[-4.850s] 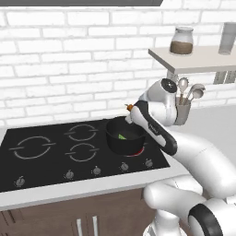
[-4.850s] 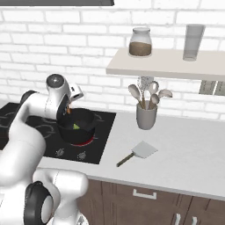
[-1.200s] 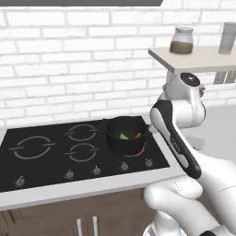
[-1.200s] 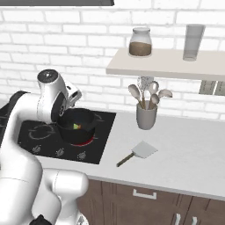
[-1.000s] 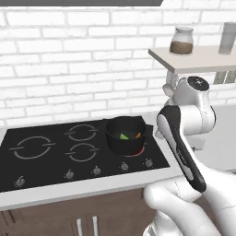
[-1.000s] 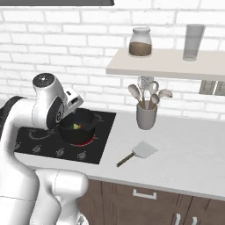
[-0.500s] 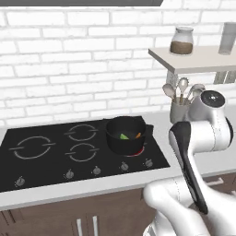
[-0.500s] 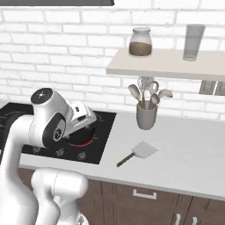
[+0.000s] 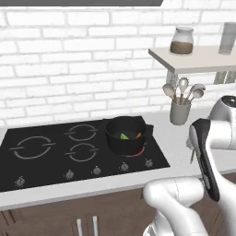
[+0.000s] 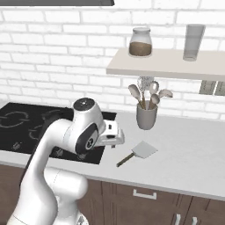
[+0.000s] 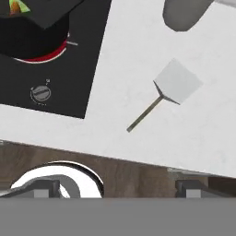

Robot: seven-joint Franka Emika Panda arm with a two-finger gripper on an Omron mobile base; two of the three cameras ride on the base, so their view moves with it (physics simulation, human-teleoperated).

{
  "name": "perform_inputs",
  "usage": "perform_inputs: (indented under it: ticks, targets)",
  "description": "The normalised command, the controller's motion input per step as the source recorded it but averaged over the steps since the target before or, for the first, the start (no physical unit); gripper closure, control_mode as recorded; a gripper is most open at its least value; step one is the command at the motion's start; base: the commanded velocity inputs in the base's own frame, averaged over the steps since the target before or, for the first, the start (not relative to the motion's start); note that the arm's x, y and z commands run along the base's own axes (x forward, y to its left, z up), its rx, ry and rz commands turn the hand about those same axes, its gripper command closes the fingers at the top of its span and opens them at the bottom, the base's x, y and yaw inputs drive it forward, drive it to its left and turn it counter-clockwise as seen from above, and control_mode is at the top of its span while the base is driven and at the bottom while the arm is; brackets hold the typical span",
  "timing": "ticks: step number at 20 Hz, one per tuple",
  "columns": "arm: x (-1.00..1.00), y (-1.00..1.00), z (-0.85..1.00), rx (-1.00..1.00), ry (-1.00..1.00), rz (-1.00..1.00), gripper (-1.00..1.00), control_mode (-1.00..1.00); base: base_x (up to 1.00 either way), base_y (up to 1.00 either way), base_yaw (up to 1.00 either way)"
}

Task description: Put the lemon wedge and carrot in the pot. Retrieve the spatula and lightly stir the vegetables in the pot.

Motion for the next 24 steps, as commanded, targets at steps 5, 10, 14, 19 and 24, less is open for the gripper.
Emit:
perform_inputs:
  ticks: [5,10,14,19,24]
  targets:
    - [0.11,-0.21,-0.90,0.07,0.13,-0.36,-1.00,-1.00,0.00,0.00,0.00]
    - [0.35,-0.13,-0.48,0.00,0.01,-0.24,-1.00,-1.00,0.00,0.00,0.00]
    - [0.57,-0.18,-0.43,0.01,0.01,-0.10,-1.00,-1.00,0.00,0.00,0.00]
    - [0.65,-0.18,-0.44,0.06,0.00,-0.01,-1.00,-1.00,0.00,0.00,0.00]
    - [0.40,-0.24,-0.49,0.07,0.00,0.00,-1.00,-1.00,0.00,0.00,0.00]
